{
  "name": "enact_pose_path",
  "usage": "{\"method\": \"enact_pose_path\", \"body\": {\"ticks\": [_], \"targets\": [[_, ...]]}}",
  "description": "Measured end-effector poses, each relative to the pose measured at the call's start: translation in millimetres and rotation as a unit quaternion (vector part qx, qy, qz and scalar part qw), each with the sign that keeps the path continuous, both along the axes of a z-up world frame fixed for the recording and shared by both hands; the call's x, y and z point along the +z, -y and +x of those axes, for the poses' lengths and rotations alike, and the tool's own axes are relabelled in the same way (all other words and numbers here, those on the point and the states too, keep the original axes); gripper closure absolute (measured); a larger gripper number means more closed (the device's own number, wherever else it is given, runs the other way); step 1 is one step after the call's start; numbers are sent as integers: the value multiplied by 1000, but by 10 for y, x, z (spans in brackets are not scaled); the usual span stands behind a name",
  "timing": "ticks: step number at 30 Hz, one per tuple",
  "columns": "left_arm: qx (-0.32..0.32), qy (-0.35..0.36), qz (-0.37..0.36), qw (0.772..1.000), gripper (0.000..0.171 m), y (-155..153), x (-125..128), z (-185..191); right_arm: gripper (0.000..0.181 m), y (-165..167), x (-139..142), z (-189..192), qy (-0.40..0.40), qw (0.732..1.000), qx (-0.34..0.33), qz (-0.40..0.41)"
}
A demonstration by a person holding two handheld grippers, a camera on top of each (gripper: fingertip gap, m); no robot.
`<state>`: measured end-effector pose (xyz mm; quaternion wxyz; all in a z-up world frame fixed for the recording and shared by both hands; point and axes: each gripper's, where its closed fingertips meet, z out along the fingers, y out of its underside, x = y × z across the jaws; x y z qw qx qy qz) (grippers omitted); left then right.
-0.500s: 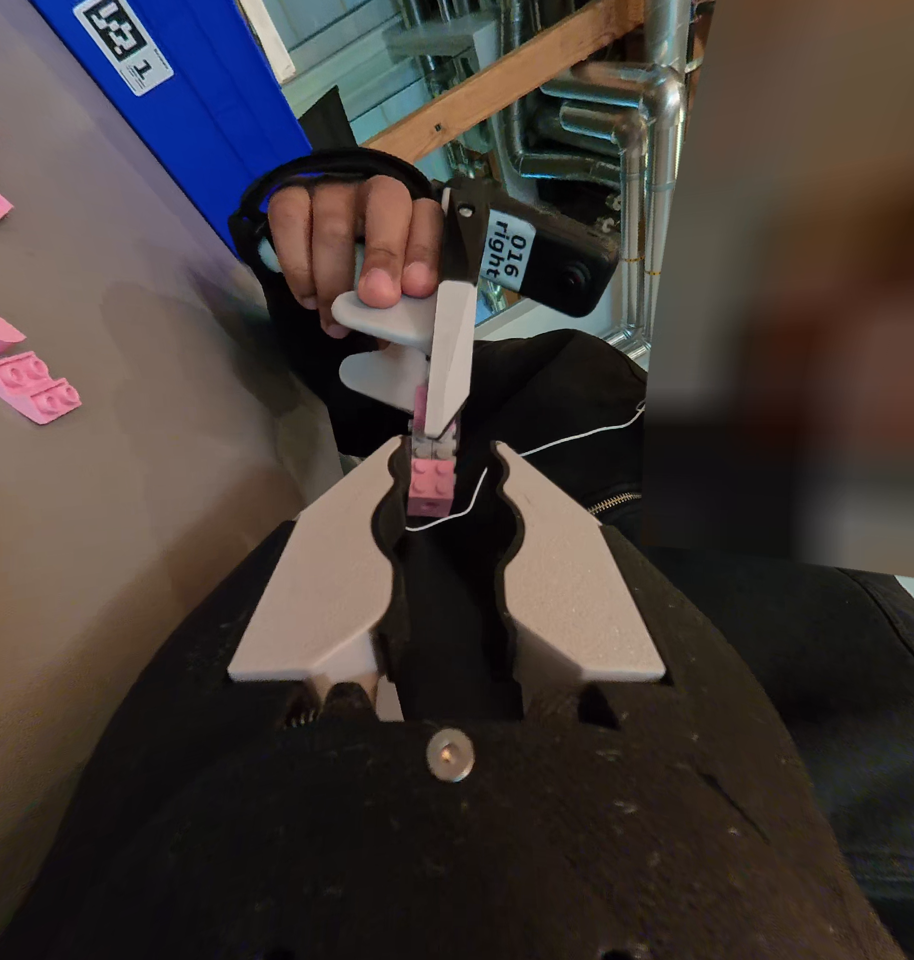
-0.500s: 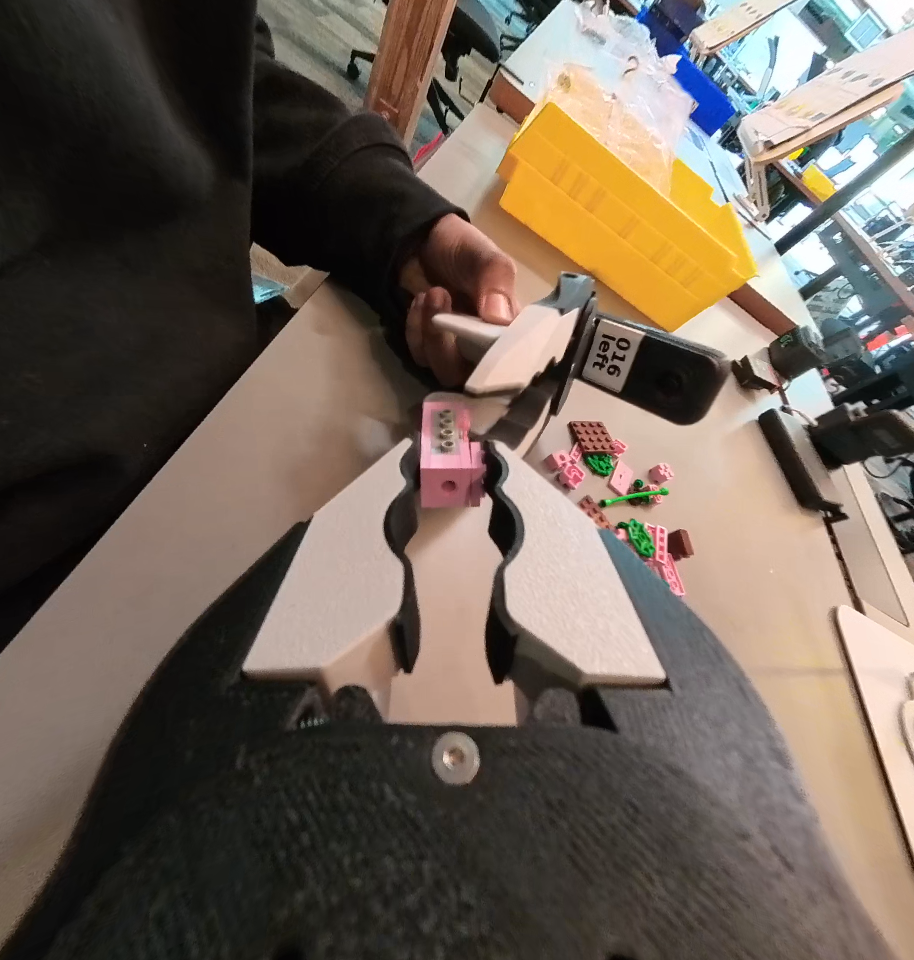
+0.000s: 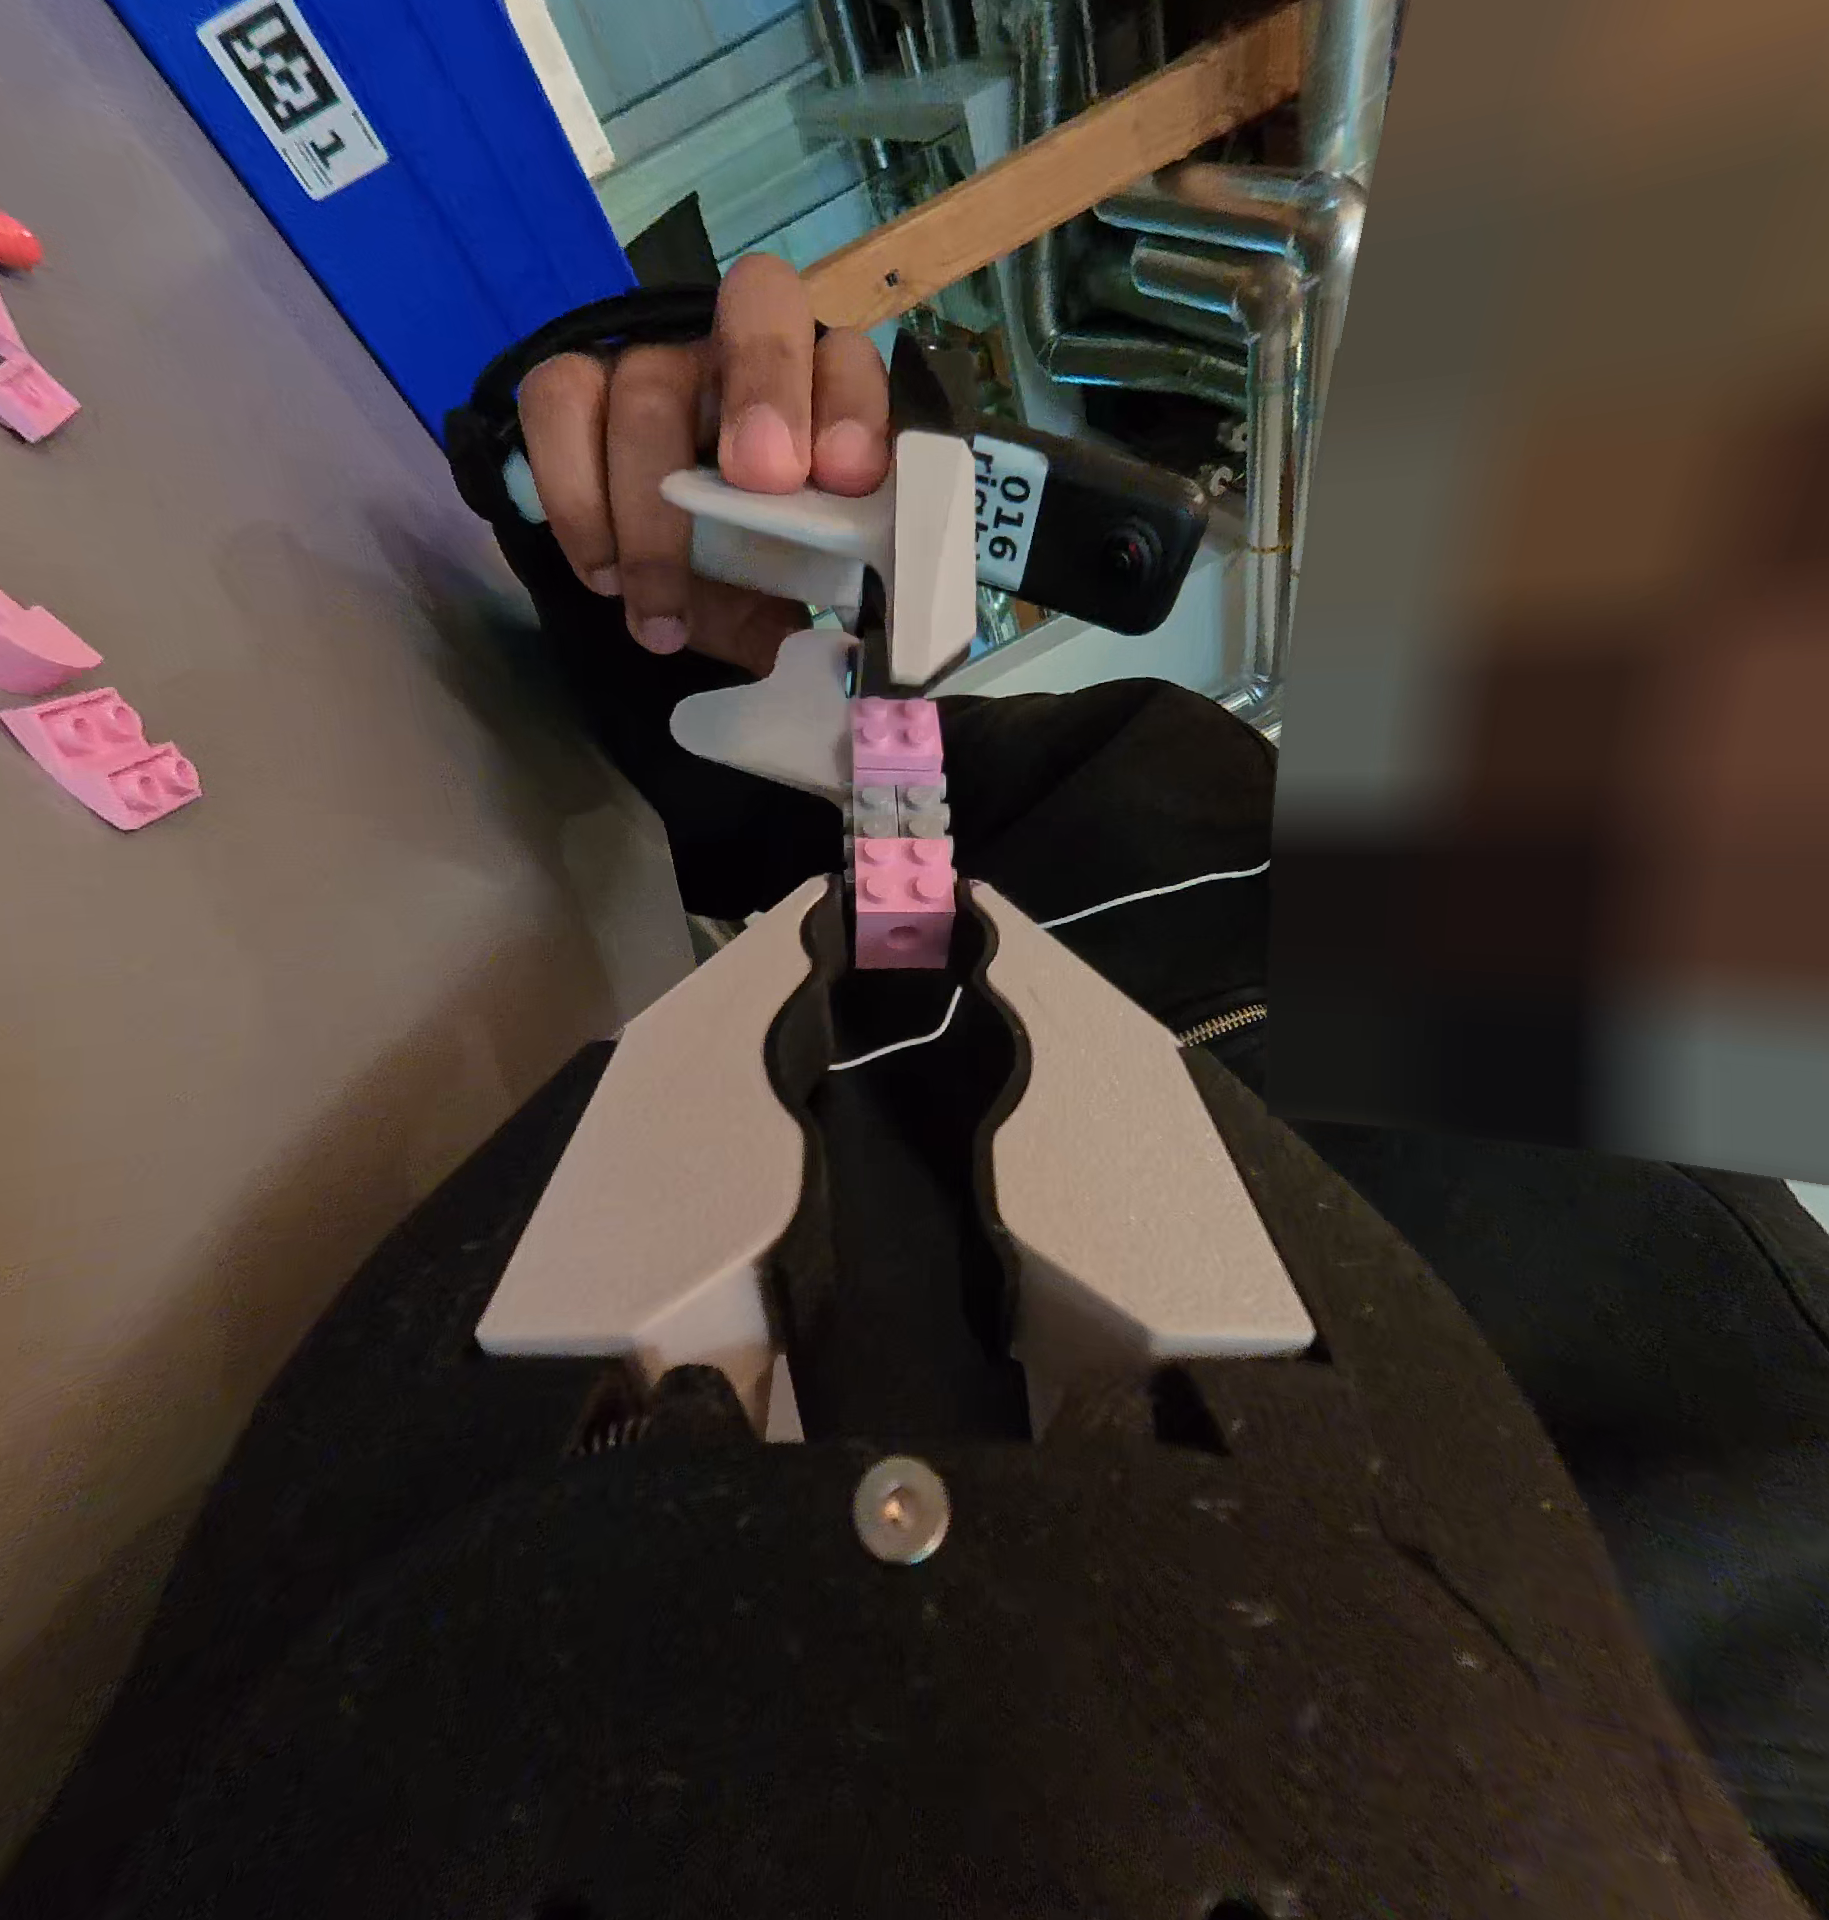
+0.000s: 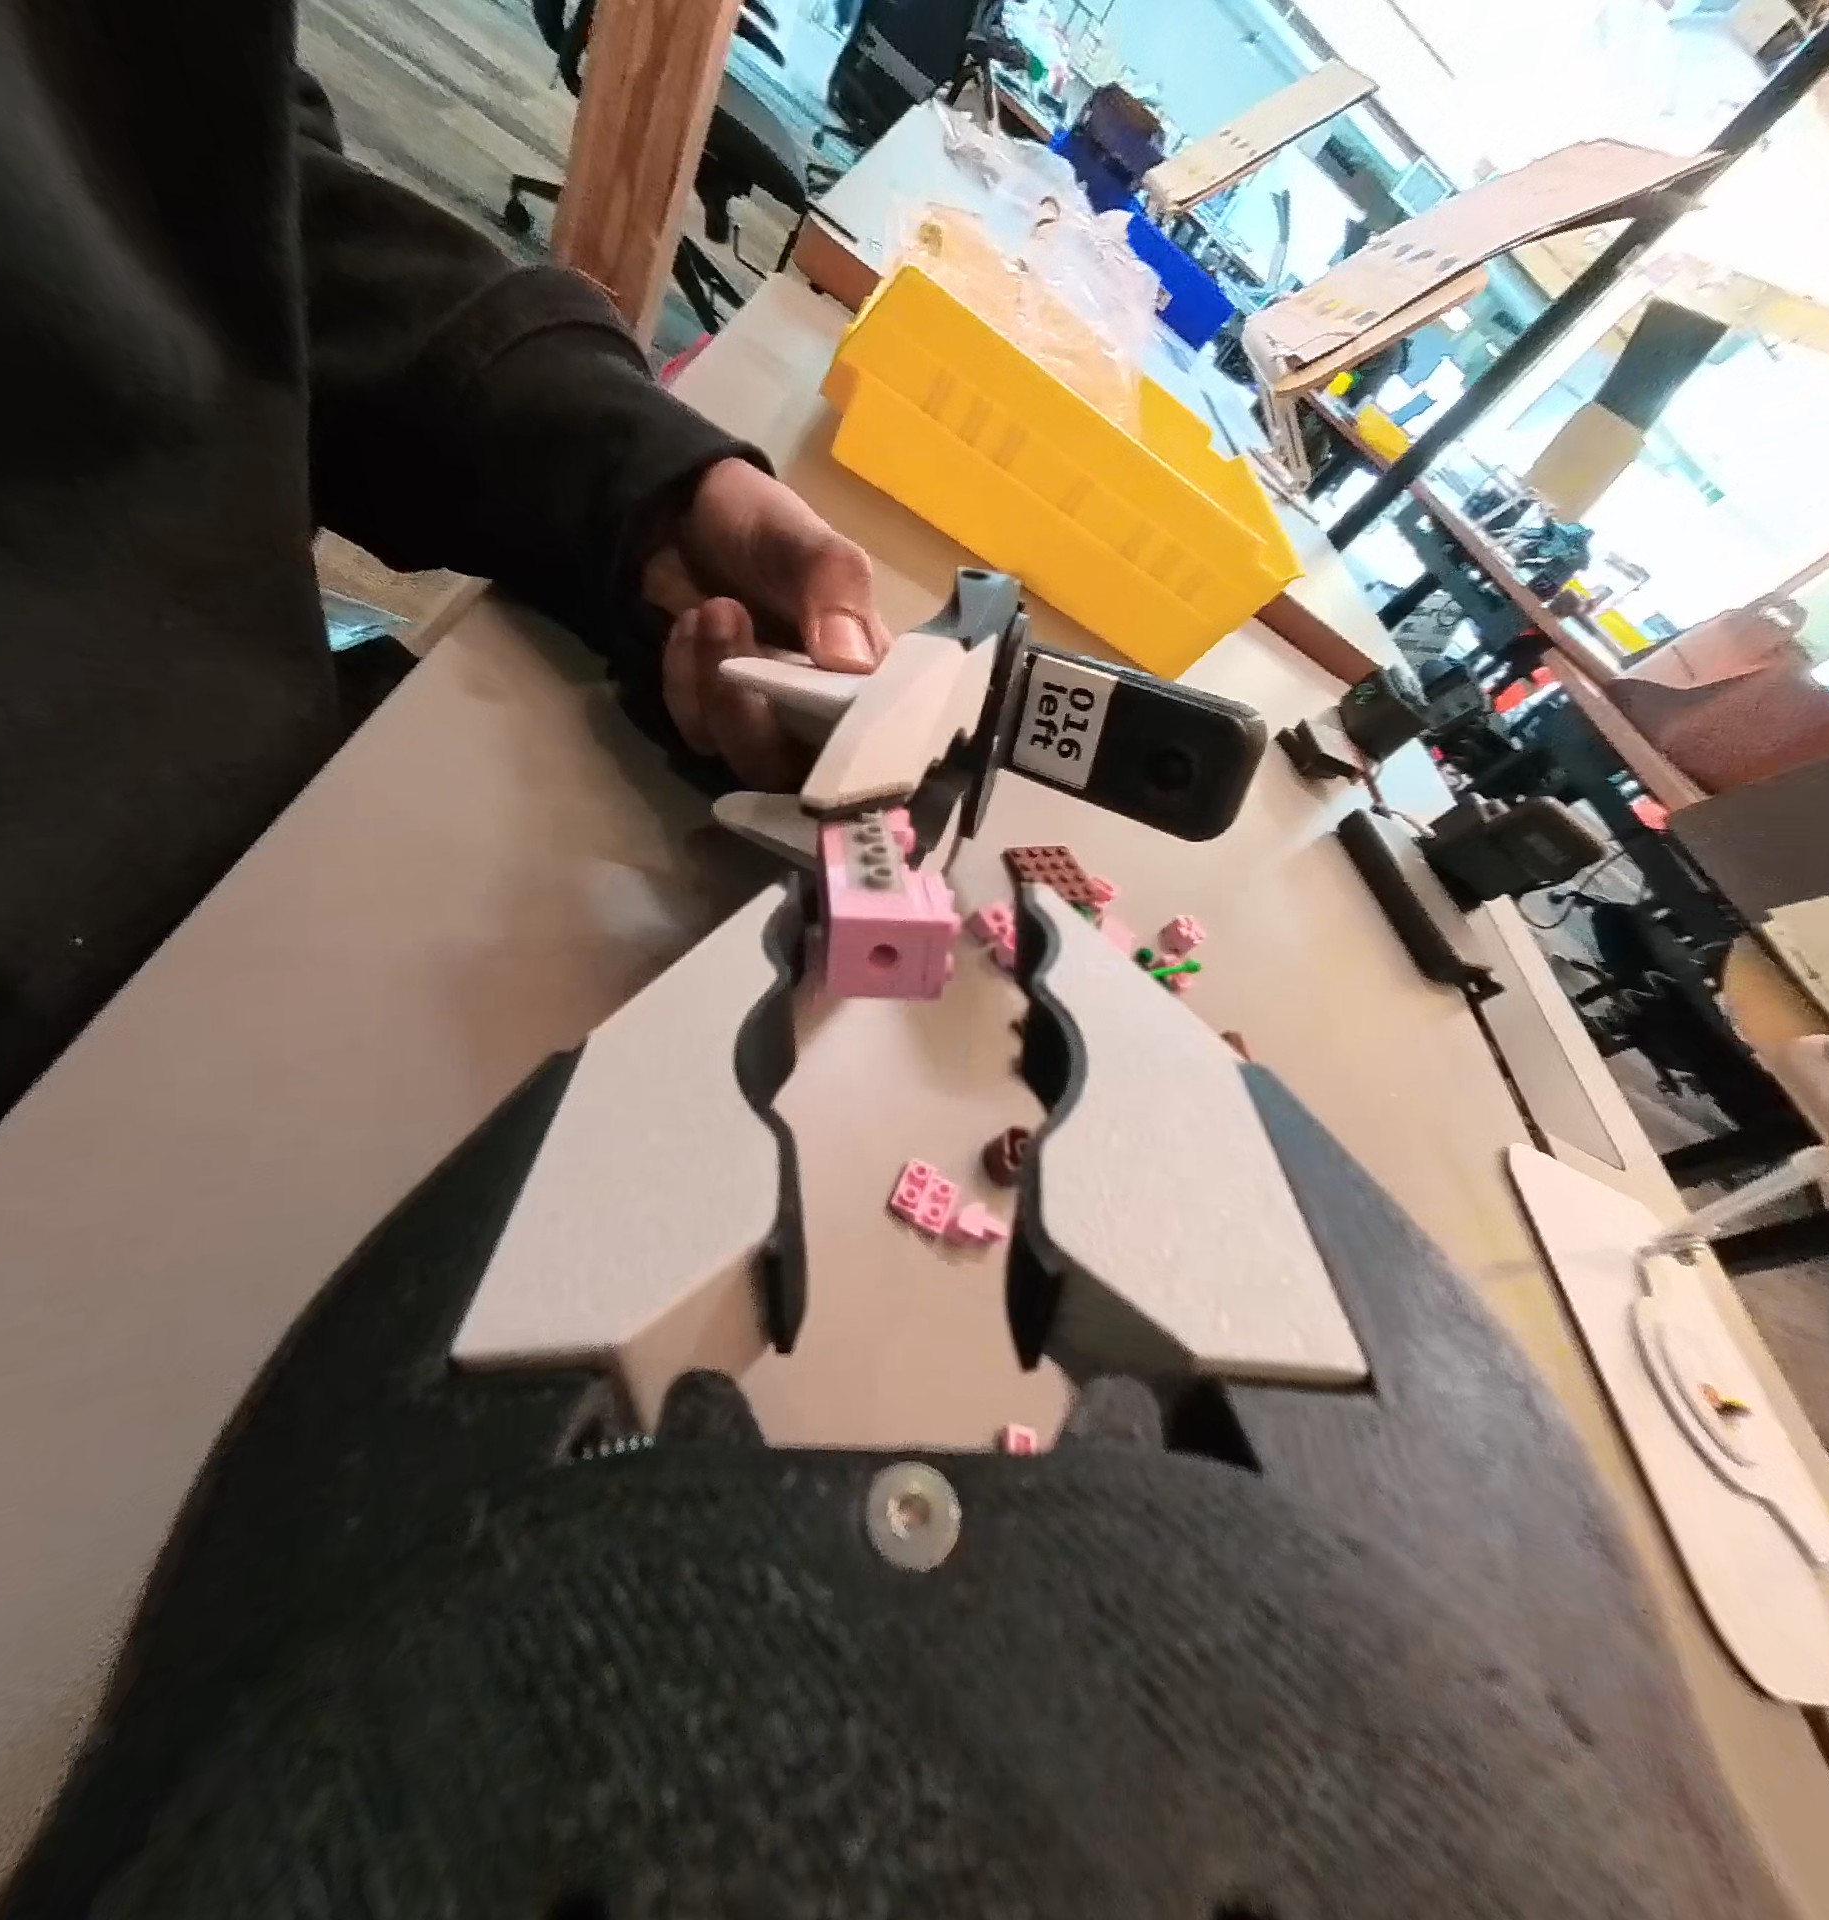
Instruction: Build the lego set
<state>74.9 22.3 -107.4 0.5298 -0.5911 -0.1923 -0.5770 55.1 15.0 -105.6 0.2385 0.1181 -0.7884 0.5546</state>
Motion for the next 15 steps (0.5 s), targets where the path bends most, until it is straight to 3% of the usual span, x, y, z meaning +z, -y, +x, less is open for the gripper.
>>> {"method": "enact_pose_path", "body": {"ticks": [5,12,15], "targets": [[-2,0,-7,1000,155,-10,-20,7,135,-51,19,76,26,999,31,-3],[-12,6,-13,1000,155,-16,-37,26,157,-46,-36,144,1,999,47,11],[-13,7,-17,1000,155,-20,-46,28,157,-51,-45,142,0,999,47,15]]}}
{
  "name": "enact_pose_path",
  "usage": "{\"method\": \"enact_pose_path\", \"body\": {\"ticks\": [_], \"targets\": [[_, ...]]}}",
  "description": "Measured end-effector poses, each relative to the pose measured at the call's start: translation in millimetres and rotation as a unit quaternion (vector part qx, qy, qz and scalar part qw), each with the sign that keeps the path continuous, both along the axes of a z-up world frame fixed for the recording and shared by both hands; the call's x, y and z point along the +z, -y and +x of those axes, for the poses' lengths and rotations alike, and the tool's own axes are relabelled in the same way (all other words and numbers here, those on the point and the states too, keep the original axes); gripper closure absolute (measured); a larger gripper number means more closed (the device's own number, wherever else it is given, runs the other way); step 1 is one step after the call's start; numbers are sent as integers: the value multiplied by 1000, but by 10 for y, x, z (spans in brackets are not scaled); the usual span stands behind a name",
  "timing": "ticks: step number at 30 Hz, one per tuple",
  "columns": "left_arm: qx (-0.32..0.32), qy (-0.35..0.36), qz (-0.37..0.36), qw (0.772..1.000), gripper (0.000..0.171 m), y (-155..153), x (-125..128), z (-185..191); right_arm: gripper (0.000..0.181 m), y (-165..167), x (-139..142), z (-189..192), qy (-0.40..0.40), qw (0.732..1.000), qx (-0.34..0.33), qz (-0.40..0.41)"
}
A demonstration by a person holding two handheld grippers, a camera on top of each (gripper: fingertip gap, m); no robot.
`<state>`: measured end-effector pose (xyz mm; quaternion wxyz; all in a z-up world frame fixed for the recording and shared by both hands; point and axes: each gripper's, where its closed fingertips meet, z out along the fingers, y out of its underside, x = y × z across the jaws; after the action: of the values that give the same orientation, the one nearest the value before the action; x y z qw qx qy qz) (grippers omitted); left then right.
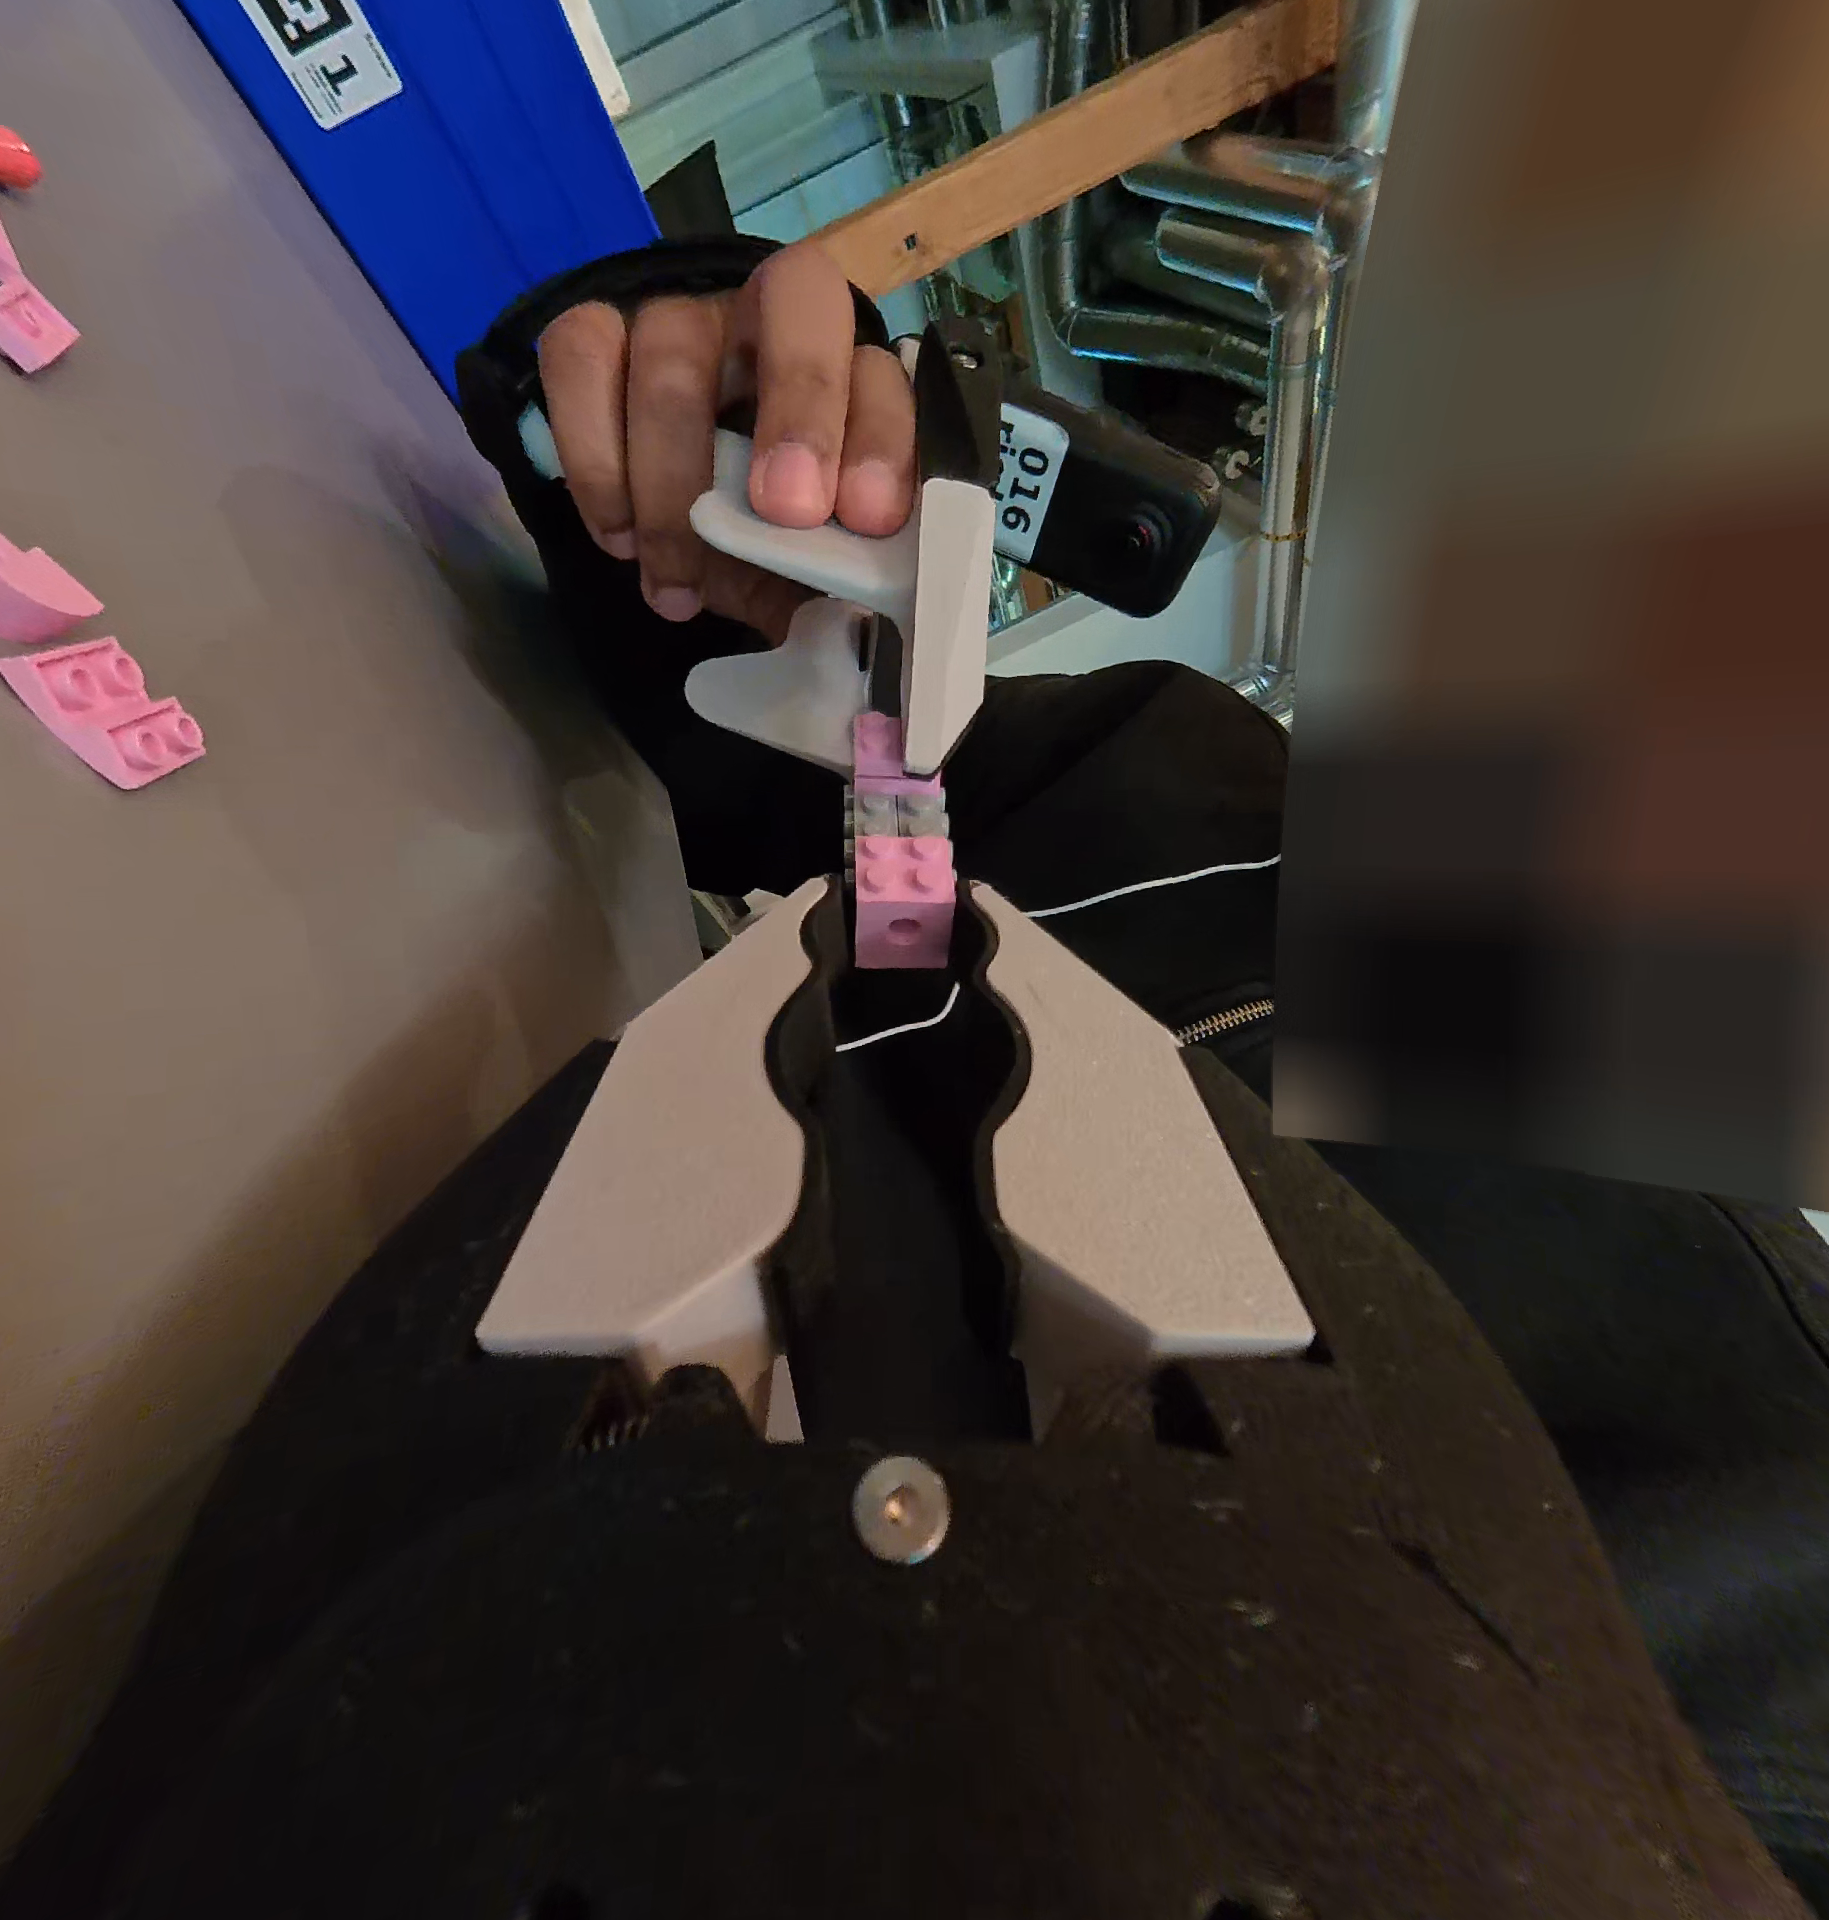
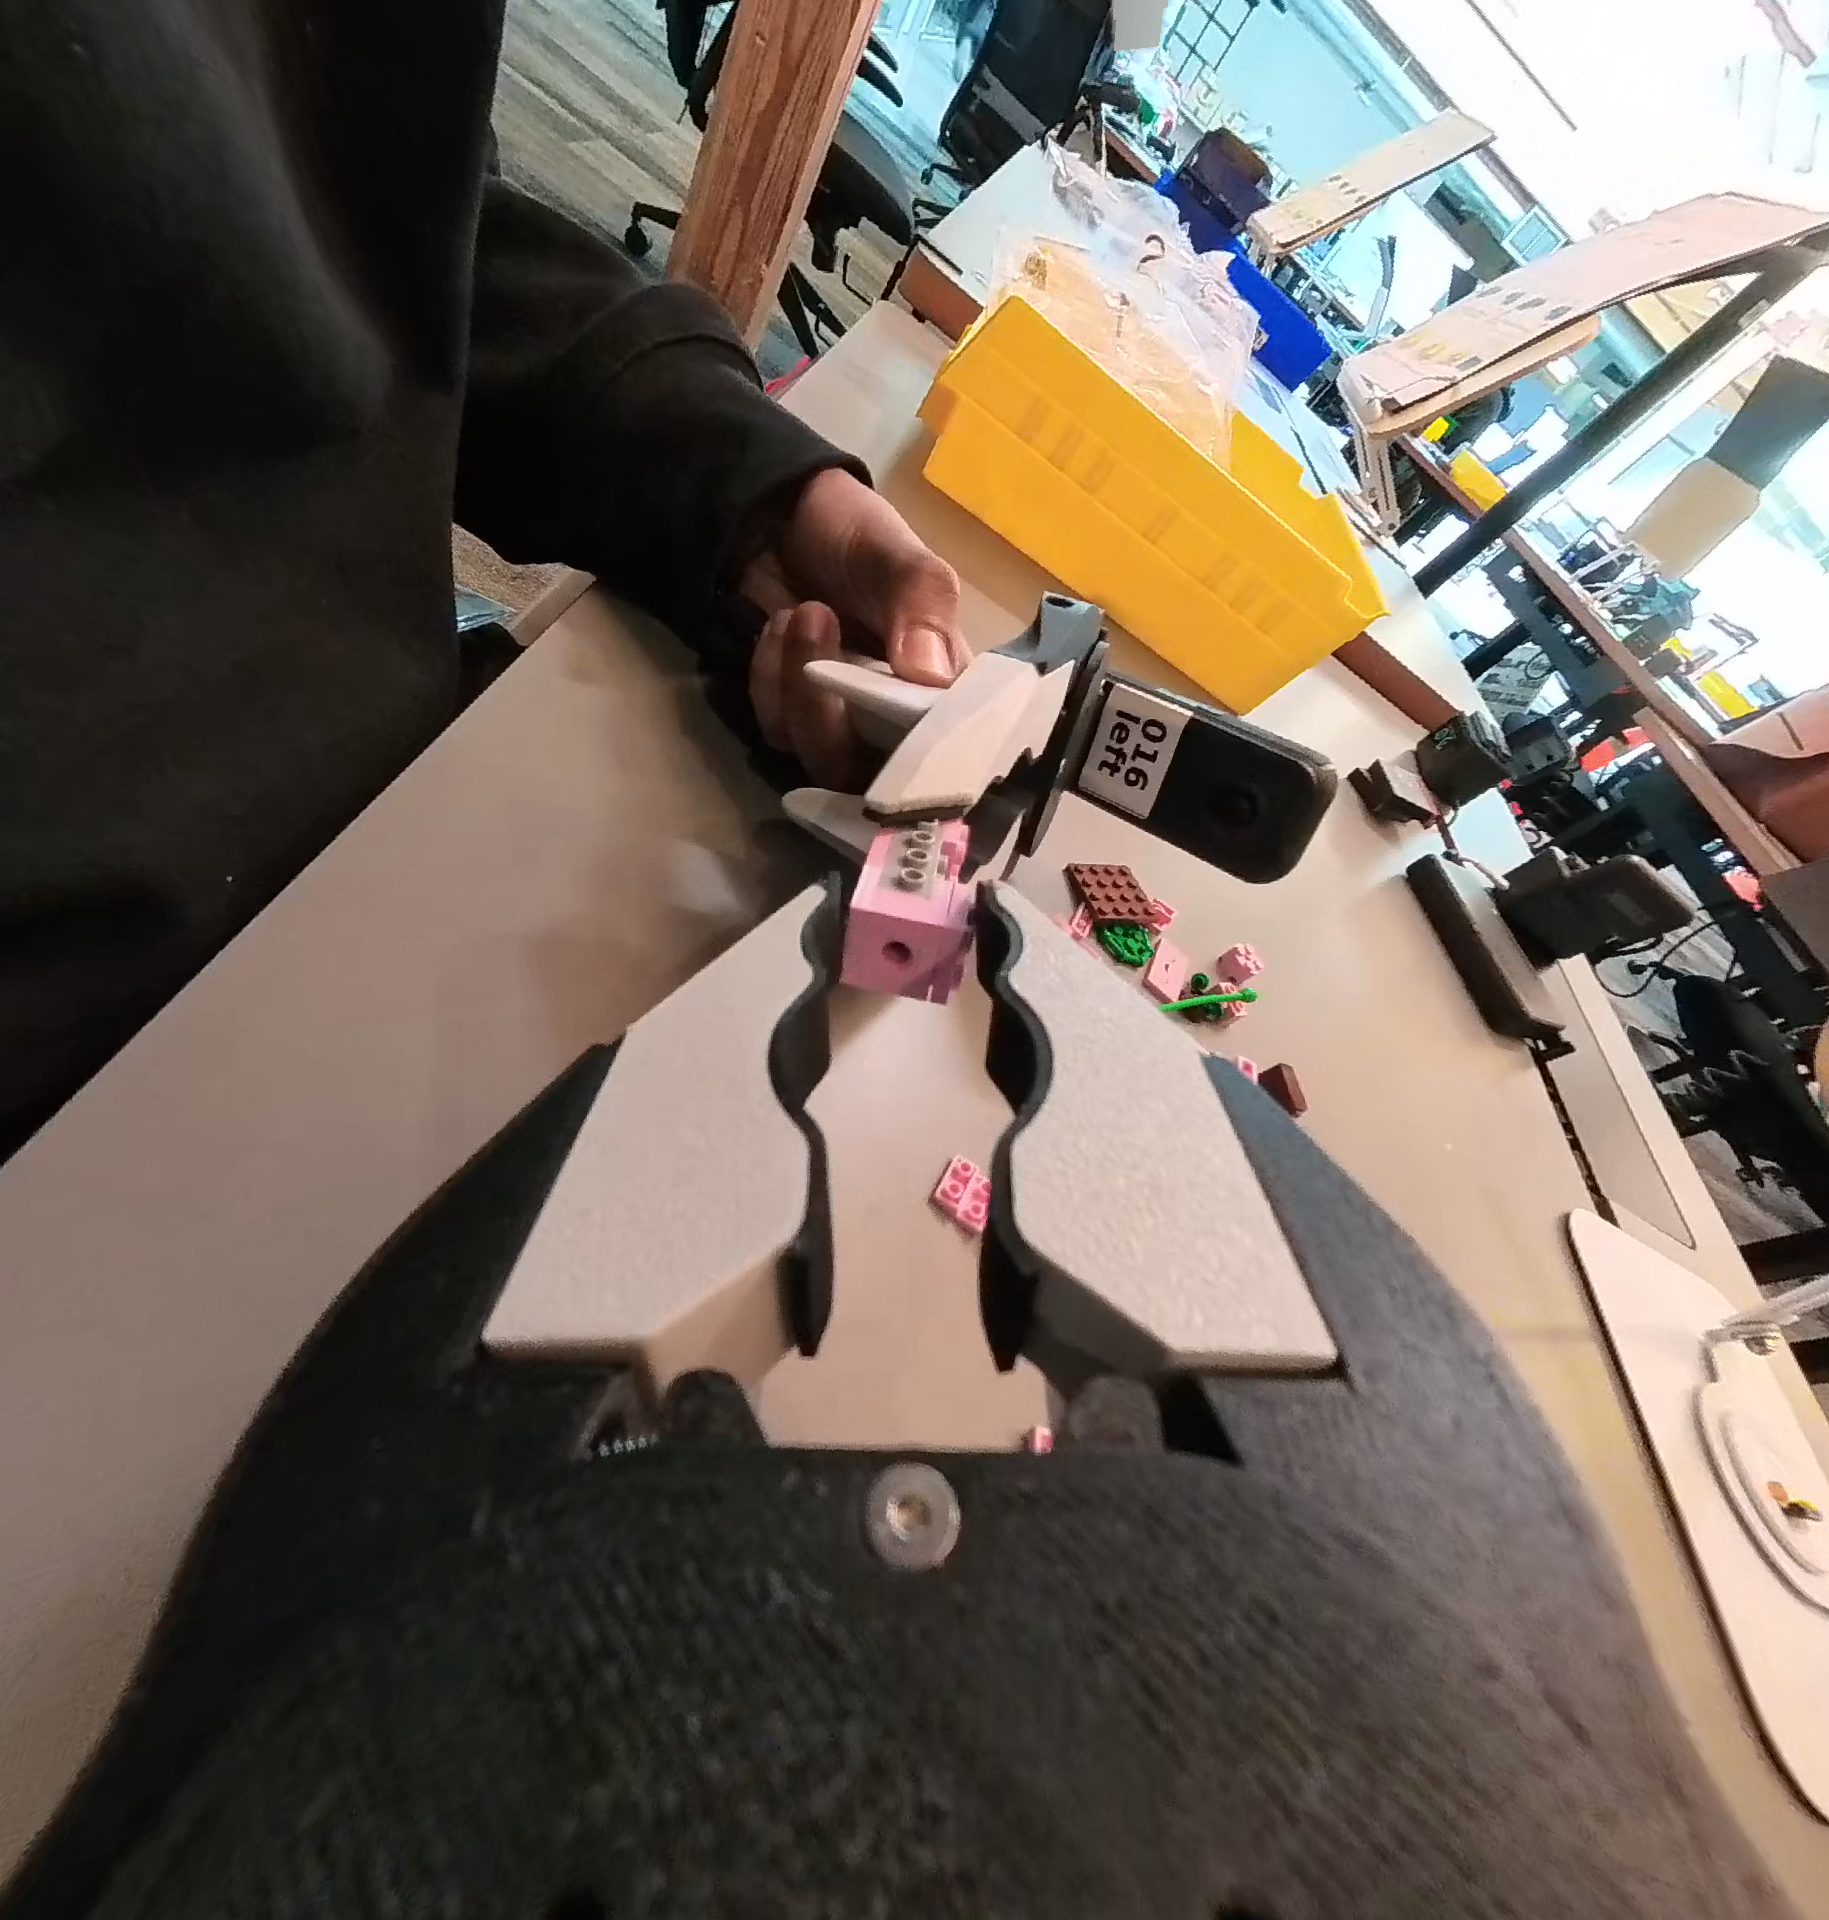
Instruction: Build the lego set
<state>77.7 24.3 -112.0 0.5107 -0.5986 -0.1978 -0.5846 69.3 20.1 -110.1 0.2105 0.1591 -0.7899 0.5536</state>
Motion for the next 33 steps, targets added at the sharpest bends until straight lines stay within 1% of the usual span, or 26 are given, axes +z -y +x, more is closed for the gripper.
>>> {"method": "enact_pose_path", "body": {"ticks": [5,11,18,20,22,24,25,26,27,31,33], "targets": [[-1,-1,-5,1000,155,-2,-13,3,158,-1,-12,2,-20,1000,-6,12],[3,-4,-29,1000,156,-10,-77,-15,159,-9,-96,-26,-67,995,-36,70],[6,-16,-51,999,157,-29,-145,-14,159,-30,-172,-38,-72,991,-44,105],[15,-13,-40,999,155,-25,-113,-46,159,-23,-145,-59,-65,992,-48,95],[31,-21,-25,999,155,-18,-71,-93,158,-10,-93,-91,-44,996,-51,62],[51,-53,-18,997,155,-22,-56,-124,159,-20,-43,-133,-15,998,-51,19],[63,-75,-27,995,155,-29,-86,-141,147,-44,-5,-176,3,998,-58,-3],[78,-102,-40,991,155,-34,-125,-171,129,-79,48,-237,22,997,-69,-29],[95,-132,-52,985,155,-35,-161,-209,124,-123,93,-288,45,995,-76,-51],[155,-247,-100,951,155,-24,-272,-357,117,-265,230,-438,148,978,-87,-118],[165,-280,-112,939,154,-28,-295,-372,116,-282,188,-508,184,970,-98,-123]]}}
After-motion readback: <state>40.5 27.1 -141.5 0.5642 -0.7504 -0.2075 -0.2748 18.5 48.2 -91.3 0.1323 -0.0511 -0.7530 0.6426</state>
